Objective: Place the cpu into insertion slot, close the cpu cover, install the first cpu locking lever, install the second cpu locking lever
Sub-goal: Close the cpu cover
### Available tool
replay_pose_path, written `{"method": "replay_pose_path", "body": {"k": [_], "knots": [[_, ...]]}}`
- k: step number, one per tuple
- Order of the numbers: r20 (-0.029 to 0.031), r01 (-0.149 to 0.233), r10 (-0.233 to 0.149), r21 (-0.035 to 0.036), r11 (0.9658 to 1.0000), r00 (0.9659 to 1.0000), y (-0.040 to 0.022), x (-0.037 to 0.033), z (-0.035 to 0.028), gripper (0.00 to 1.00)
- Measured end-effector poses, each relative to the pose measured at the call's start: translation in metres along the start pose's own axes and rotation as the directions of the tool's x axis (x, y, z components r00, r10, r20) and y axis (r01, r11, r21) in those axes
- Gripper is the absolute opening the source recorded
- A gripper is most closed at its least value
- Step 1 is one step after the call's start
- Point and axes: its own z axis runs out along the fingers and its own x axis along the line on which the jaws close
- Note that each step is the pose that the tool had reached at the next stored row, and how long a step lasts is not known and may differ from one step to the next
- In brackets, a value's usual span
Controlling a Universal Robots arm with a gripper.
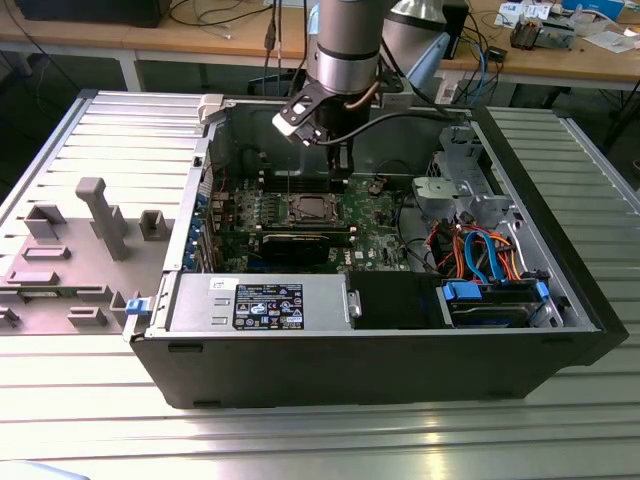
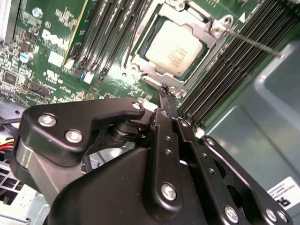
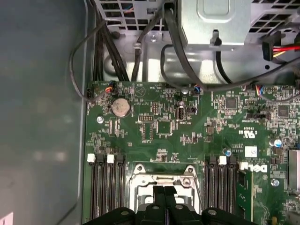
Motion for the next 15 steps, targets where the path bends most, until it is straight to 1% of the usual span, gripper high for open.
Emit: {"method": "replay_pose_path", "body": {"k": [5,8,13,15], "knots": [[0.0001,0.0,0.0,0.0001,1.0,1.0,-0.0068,0.0002,0.0013,0.11],[0.0,0.0,0.0,0.0,1.0,1.0,-0.0158,0.0005,0.0013,0.11],[0.0,0.0,0.0,0.0,1.0,1.0,-0.0274,0.0009,0.0018,0.11],[0.0,0.0,0.0,0.0001,1.0,1.0,-0.0294,0.0009,0.002,0.11]]}}
